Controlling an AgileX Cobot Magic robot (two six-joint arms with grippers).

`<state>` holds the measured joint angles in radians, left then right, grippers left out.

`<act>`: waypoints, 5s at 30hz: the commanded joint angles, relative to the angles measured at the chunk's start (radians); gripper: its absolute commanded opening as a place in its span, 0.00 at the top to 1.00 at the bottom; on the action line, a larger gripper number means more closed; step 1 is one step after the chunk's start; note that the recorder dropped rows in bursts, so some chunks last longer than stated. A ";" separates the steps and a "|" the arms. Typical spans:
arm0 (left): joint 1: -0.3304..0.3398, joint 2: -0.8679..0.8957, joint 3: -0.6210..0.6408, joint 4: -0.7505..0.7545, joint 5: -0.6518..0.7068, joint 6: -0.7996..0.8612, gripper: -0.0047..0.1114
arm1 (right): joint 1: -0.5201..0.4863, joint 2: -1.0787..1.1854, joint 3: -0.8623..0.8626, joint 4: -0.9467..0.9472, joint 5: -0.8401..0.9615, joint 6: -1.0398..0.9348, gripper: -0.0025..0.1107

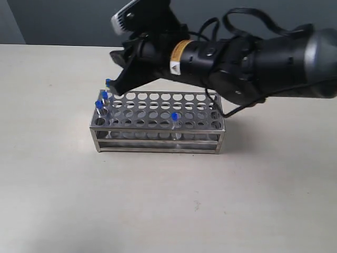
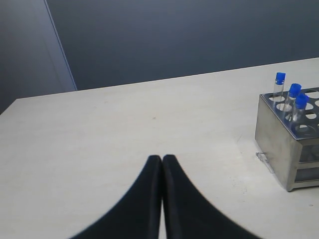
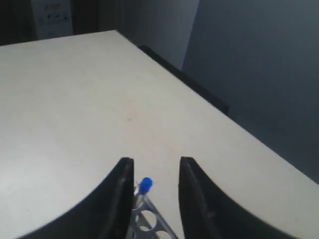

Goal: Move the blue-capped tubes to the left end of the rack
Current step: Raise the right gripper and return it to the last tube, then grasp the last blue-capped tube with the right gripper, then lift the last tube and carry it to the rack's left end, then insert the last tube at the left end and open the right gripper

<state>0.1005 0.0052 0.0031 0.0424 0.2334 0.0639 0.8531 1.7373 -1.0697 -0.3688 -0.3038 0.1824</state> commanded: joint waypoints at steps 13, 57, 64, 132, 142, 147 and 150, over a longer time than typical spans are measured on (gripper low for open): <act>-0.004 -0.005 -0.003 0.001 -0.002 0.000 0.95 | -0.095 -0.217 0.502 0.133 -0.269 0.002 0.70; -0.004 -0.005 -0.003 0.001 -0.002 0.000 0.95 | -0.095 0.093 0.400 0.169 -0.354 -0.068 0.50; -0.004 -0.005 -0.003 0.001 -0.002 0.000 0.95 | -0.095 0.104 0.393 0.171 -0.276 -0.068 0.69; -0.004 -0.005 -0.003 0.001 -0.002 0.000 0.95 | 0.066 0.245 -0.085 -0.231 -0.199 0.180 0.99; -0.004 -0.005 -0.003 0.001 -0.002 0.000 0.95 | 0.066 0.281 -0.092 -0.227 -0.207 0.177 0.99; -0.004 -0.005 -0.003 0.001 -0.002 0.000 0.95 | 0.066 0.333 -0.092 -0.227 -0.207 0.177 0.99; -0.004 -0.005 -0.003 0.001 -0.002 0.000 0.95 | 0.066 0.331 -0.092 -0.227 -0.253 0.177 0.95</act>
<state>0.1005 0.0052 0.0031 0.0424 0.2334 0.0639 0.9235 2.0623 -1.1614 -0.5964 -0.5407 0.3631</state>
